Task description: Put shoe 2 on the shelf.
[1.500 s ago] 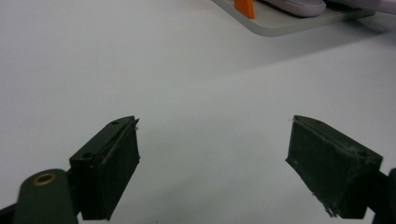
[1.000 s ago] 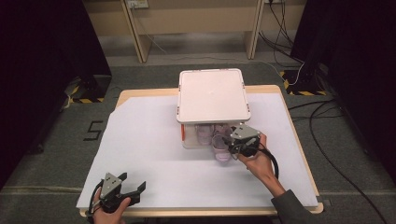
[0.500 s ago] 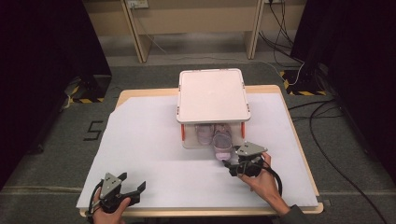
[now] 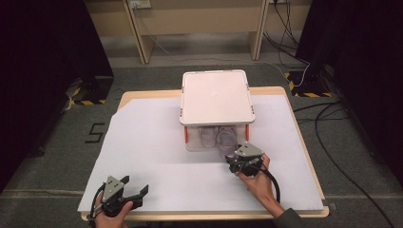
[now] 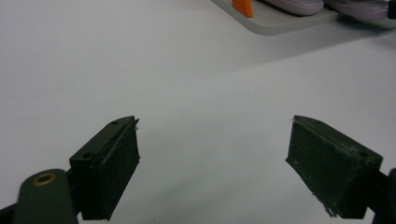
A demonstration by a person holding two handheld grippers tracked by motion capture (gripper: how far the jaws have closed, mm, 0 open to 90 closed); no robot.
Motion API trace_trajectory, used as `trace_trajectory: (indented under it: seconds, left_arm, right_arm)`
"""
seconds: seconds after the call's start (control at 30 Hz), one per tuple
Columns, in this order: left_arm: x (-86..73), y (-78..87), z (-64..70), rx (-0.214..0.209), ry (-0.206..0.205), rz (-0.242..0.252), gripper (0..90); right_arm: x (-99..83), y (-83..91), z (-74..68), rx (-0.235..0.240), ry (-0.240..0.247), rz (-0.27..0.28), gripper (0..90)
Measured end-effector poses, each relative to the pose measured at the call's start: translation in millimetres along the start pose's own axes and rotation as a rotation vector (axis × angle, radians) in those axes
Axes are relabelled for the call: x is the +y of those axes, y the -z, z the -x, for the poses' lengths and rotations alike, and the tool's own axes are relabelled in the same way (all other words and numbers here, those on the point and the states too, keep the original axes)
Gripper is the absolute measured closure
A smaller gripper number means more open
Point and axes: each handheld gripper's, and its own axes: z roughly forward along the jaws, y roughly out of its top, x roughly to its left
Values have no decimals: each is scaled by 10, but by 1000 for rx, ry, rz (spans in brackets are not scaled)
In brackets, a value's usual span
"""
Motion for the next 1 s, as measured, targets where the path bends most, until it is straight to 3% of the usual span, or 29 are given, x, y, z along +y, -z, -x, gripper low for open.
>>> trace_trajectory:
  seconds: [0.3, 0.37, 0.4, 0.47, 0.53, 0.6, 0.73, 0.9, 1.0]
  left_arm:
    - [-7, -14, 7, 2, -3, -4, 159]
    - [-6, -14, 7, 2, -3, -5, 159]
    - [-8, -16, 8, 1, -3, -6, 159]
    - [-8, -15, 7, 1, -3, -5, 159]
    - [-7, -13, 5, 1, -2, -6, 159]
    - [-8, -14, 5, 0, -3, -8, 159]
    - [-6, -13, 8, -1, -4, -3, 159]
    - [-2, 3, -5, 3, 0, -3, 159]
    - [-3, 3, -3, 1, 0, 0, 159]
  right_arm:
    - [87, -168, 181, -37, -3, 27, 355]
    - [109, -199, 186, -45, -13, 41, 398]
    - [130, -208, 190, -56, 1, 42, 456]
    - [174, -245, 205, -116, 58, 40, 387]
    - [175, -290, 242, -145, 56, 21, 372]
    - [159, -299, 290, -131, 20, 26, 373]
    - [166, -281, 301, -114, 15, 17, 376]
    - [189, -211, 299, -28, -30, 11, 369]
    - [182, -120, 351, 26, -83, 24, 384]
